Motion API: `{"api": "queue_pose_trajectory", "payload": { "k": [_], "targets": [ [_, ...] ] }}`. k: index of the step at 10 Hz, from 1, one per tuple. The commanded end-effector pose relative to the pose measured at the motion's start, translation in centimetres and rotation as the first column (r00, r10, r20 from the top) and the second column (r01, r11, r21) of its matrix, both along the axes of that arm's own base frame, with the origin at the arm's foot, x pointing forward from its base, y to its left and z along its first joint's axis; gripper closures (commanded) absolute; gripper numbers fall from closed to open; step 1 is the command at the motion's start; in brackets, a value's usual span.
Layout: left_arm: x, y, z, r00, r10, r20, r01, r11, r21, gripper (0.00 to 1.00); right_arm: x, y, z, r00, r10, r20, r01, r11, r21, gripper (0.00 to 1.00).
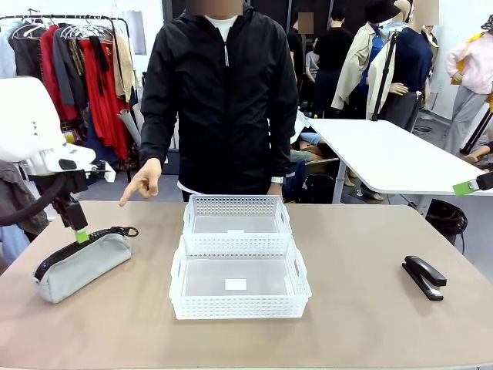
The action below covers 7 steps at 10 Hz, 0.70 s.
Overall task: Distribute items into two baskets.
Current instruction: Pick up the Pencil pouch that the person points to.
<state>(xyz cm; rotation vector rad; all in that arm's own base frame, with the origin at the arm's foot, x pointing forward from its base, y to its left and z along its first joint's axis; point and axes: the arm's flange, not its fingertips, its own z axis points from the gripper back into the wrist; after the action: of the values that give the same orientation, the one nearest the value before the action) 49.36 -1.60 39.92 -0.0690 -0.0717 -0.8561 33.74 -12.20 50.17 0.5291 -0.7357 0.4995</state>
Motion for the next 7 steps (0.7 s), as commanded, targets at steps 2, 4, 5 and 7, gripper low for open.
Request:
{"api": "queue_pose_trajectory", "payload": {
  "k": [2, 4, 5, 7],
  "targets": [
    [0.0, -0.5, -2.2, 1.000, -0.014, 0.018, 0.013, 1.000, 0.022, 0.00, 0.0, 0.0, 0.0, 1.000, 0.003, 0.002, -0.003, 1.000, 0.003, 0.00],
    [0.1, -1.0, -3.4, 0.999, -0.023, 0.028, 0.022, 0.999, 0.030, 0.00, 0.0, 0.0, 0.0, 1.000, 0.003, 0.002, -0.003, 1.000, 0.003, 0.00],
    [0.2, -1.3, -3.9, 0.999, -0.030, 0.030, 0.029, 0.999, 0.023, 0.00, 0.0, 0.0, 0.0, 1.000, 0.003, 0.002, -0.003, 1.000, 0.003, 0.00],
    [0.4, -1.7, -4.8, 0.998, -0.039, 0.046, 0.037, 0.999, 0.036, 0.00, 0.0, 0.0, 0.0, 1.000, 0.003, 0.002, -0.003, 1.000, 0.003, 0.00]
  ]
}}
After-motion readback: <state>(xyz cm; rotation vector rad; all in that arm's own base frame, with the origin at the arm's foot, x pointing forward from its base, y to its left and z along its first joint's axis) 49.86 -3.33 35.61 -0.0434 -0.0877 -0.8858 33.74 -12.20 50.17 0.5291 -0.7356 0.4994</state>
